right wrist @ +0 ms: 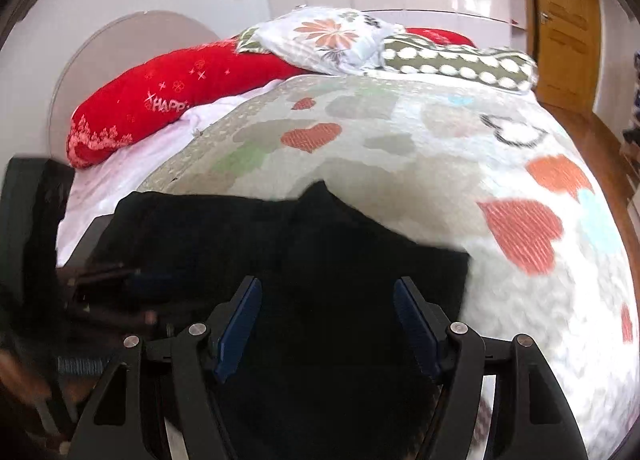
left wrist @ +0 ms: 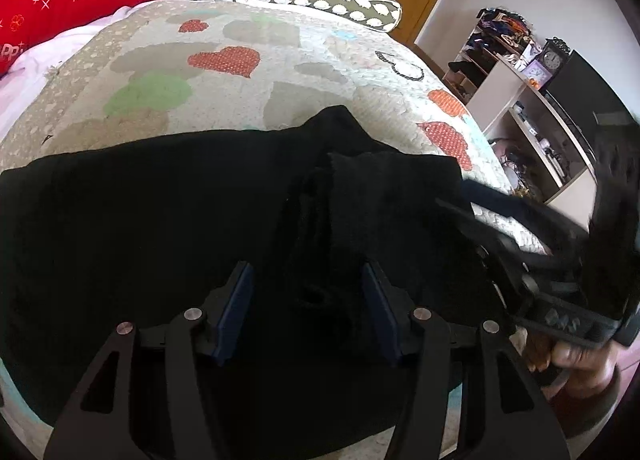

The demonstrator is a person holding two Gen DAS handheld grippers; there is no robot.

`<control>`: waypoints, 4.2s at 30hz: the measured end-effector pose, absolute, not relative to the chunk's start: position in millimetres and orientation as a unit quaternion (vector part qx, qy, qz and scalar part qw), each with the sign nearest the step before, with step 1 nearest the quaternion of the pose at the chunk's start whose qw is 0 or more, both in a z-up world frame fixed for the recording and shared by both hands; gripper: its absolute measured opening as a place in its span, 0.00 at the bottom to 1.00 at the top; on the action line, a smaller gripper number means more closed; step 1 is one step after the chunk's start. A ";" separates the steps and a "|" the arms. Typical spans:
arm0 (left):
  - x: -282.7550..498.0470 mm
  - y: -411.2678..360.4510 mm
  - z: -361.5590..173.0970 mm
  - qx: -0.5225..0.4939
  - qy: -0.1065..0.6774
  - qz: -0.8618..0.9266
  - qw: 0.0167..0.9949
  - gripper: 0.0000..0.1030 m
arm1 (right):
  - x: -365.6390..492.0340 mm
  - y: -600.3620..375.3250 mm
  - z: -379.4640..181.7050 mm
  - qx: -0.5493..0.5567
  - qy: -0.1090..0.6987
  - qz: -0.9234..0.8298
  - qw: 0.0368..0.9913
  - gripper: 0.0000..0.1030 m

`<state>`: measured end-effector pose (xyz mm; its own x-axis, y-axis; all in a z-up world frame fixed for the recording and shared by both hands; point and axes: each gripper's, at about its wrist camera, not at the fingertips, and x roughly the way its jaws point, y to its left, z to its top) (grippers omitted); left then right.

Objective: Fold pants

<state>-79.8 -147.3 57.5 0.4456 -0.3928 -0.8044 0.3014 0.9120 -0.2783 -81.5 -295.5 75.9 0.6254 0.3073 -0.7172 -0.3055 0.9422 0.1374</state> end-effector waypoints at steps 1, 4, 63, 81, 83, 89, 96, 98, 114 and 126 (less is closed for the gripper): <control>-80.2 -147.5 57.2 -0.047 0.484 -0.204 0.850 0.54 | -72.6 -290.8 73.2 -0.005 0.403 0.167 0.900 0.68; -80.3 -147.3 56.0 -0.050 0.483 -0.202 0.850 0.55 | -50.8 -280.1 61.6 -0.016 0.424 0.162 0.891 0.68; -127.1 -80.9 97.3 -0.056 0.408 -0.114 0.904 0.72 | -128.6 -246.8 100.8 0.005 0.384 0.205 0.900 0.82; -135.7 -17.8 84.7 -0.111 0.415 -0.071 0.900 0.76 | -93.8 -175.7 92.4 -0.045 0.405 0.249 0.878 0.82; -138.8 -12.1 83.2 -0.117 0.416 -0.069 0.899 0.76 | -89.1 -171.3 92.9 -0.051 0.406 0.250 0.877 0.82; -150.0 11.3 75.6 -0.147 0.423 -0.061 0.892 0.77 | -69.8 -152.3 90.5 -0.075 0.415 0.260 0.869 0.82; -151.4 29.0 68.9 -0.199 0.422 -0.058 0.883 0.81 | -48.4 -117.1 83.5 -0.119 0.423 0.281 0.853 0.82; -149.6 28.3 64.6 -0.209 0.426 -0.062 0.878 0.81 | -42.4 -106.5 82.1 -0.131 0.424 0.288 0.849 0.82; -135.1 22.0 40.6 -0.225 0.449 -0.051 0.863 0.81 | -17.0 -57.3 67.2 -0.169 0.437 0.332 0.819 0.82; -126.7 21.5 37.3 -0.239 0.444 -0.049 0.862 0.84 | 3.3 -38.0 57.0 -0.164 0.449 0.360 0.801 0.84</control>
<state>-126.7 21.5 37.3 0.6015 -0.2974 -0.7414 -0.1275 0.8805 -0.4566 3.3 -38.0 57.0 0.3368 0.4290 -0.8382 -0.7245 0.6867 0.0603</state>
